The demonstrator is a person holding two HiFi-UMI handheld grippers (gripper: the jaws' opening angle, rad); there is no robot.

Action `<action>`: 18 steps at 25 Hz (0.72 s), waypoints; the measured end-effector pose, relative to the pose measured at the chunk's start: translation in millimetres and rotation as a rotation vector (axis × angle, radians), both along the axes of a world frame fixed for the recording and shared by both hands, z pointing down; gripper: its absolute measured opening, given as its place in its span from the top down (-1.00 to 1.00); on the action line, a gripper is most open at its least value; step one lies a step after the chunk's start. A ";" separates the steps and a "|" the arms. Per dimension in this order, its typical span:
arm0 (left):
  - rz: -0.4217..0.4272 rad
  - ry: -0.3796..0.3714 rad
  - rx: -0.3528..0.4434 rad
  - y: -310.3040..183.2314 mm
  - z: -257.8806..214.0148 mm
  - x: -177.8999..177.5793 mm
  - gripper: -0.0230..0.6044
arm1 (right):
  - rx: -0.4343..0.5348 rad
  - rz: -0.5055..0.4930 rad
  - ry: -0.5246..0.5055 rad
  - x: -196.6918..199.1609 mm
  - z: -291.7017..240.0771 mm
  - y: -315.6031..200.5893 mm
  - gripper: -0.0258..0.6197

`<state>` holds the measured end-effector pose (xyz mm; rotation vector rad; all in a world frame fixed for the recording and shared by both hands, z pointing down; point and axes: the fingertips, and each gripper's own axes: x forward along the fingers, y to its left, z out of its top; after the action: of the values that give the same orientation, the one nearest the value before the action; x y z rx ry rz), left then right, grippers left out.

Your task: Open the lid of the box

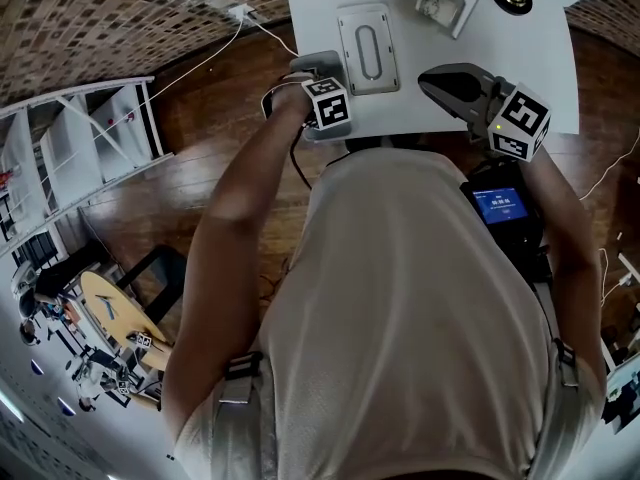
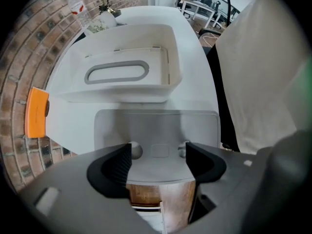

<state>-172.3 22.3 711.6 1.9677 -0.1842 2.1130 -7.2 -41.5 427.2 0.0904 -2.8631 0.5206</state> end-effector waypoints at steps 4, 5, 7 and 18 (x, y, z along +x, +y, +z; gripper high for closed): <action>-0.037 0.053 0.051 -7.1 -19.6 -0.7 -0.24 | 0.010 -0.015 -0.007 -3.9 -3.0 -2.4 0.91; -0.055 0.079 0.079 -9.8 -28.6 -0.8 -0.24 | 0.012 -0.020 -0.009 -5.7 -3.6 -2.1 0.91; -0.111 0.152 0.156 -17.0 -52.5 -0.6 -0.24 | 0.018 -0.035 -0.012 -10.6 -3.7 -2.7 0.91; -0.599 0.971 0.728 -52.8 -277.8 35.2 0.19 | 0.111 -0.123 -0.038 -37.9 -33.8 -13.4 0.92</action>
<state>-137.2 -30.5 433.8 2.5919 -1.2572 0.6101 -45.0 -55.0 393.3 -0.0774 -2.9096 0.3436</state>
